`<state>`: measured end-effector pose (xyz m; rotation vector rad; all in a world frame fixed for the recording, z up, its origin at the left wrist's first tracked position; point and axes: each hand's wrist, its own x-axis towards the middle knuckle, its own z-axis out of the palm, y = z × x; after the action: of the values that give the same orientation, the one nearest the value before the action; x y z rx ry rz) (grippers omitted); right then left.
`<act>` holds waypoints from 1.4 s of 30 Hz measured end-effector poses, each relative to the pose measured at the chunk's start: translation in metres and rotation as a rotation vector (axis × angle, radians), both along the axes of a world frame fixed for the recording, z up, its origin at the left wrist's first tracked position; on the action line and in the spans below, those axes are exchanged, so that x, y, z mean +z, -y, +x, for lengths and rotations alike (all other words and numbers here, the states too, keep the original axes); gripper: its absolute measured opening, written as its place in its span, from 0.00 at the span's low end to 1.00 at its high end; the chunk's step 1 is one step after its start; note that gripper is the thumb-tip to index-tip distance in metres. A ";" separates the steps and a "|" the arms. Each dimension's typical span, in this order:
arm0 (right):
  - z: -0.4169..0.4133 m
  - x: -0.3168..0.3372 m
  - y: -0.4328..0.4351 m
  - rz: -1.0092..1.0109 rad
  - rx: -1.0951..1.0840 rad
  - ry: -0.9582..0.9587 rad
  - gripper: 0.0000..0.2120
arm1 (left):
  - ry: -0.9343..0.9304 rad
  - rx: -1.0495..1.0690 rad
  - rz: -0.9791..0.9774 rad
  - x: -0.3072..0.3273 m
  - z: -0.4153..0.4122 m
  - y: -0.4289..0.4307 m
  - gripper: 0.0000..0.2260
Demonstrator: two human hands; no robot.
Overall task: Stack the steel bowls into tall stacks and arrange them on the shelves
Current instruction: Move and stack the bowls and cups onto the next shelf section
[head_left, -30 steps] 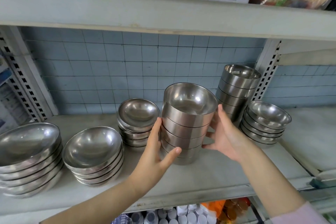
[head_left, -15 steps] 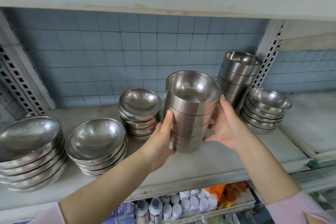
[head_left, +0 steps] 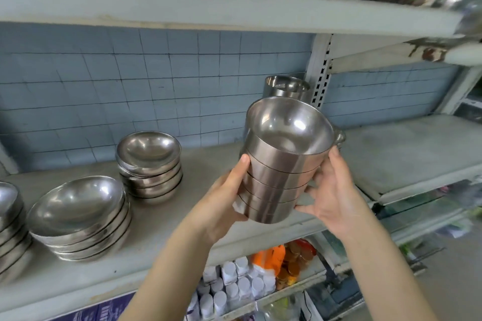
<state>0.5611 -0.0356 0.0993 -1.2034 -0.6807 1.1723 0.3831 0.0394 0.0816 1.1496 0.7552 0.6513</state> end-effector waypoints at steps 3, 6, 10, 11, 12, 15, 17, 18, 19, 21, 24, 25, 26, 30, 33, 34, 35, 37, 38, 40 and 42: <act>0.029 0.011 0.032 0.015 -0.041 0.037 0.45 | 0.038 -0.039 -0.027 0.000 0.033 0.020 0.34; 0.061 0.024 0.067 0.023 -0.070 0.071 0.39 | 0.073 -0.082 -0.053 0.005 0.072 0.044 0.41; 0.111 0.033 0.111 0.022 -0.102 0.118 0.44 | 0.124 -0.099 -0.079 0.012 0.128 0.076 0.39; 0.123 0.035 0.120 0.023 -0.111 0.132 0.42 | 0.135 -0.103 -0.086 0.012 0.143 0.083 0.40; 0.135 0.038 0.129 0.029 -0.121 0.140 0.37 | 0.148 -0.107 -0.088 0.011 0.157 0.091 0.40; 0.170 0.041 0.152 0.033 -0.139 0.163 0.26 | 0.174 -0.117 -0.096 0.010 0.195 0.113 0.36; 0.193 0.039 0.160 0.036 -0.131 0.160 0.29 | 0.174 -0.120 -0.093 0.009 0.217 0.122 0.34; 0.204 0.037 0.161 0.036 -0.123 0.145 0.34 | 0.168 -0.125 -0.089 0.011 0.228 0.125 0.34; 0.214 0.035 0.161 0.036 -0.123 0.126 0.40 | 0.158 -0.129 -0.085 0.013 0.237 0.127 0.33; 0.235 0.030 0.156 0.023 -0.128 0.113 0.48 | 0.148 -0.121 -0.083 0.015 0.256 0.125 0.29; 0.265 0.022 0.139 0.007 -0.125 0.096 0.49 | 0.148 -0.102 -0.099 0.012 0.284 0.112 0.29; 0.276 0.019 0.132 0.008 -0.124 0.088 0.50 | 0.152 -0.102 -0.108 0.011 0.294 0.106 0.30; 0.286 0.016 0.124 0.009 -0.124 0.087 0.50 | 0.156 -0.106 -0.118 0.008 0.303 0.098 0.31; 0.325 0.009 0.088 0.014 -0.109 0.092 0.48 | 0.171 -0.092 -0.145 -0.002 0.341 0.062 0.31; 0.351 0.006 0.062 0.034 -0.097 0.102 0.48 | 0.145 -0.081 -0.119 -0.006 0.365 0.036 0.33; 0.360 0.003 0.054 0.033 -0.097 0.106 0.49 | 0.142 -0.086 -0.109 -0.006 0.372 0.029 0.31; 0.368 0.001 0.046 0.031 -0.098 0.108 0.51 | 0.139 -0.094 -0.100 -0.006 0.378 0.023 0.30; 0.382 -0.002 0.032 0.021 -0.100 0.095 0.47 | 0.113 -0.094 -0.091 -0.004 0.391 0.012 0.29; 0.389 -0.002 0.025 0.015 -0.099 0.084 0.41 | 0.098 -0.089 -0.088 -0.002 0.396 0.007 0.29; 0.401 -0.003 0.012 0.009 -0.093 0.054 0.31 | 0.080 -0.076 -0.078 0.000 0.406 0.000 0.25; 0.415 -0.005 -0.001 -0.004 -0.078 0.024 0.29 | 0.068 -0.053 -0.074 0.000 0.416 -0.007 0.20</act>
<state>0.9757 -0.0342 0.0939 -1.2378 -0.6438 1.0961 0.7993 0.0468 0.0815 1.0707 0.6835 0.6105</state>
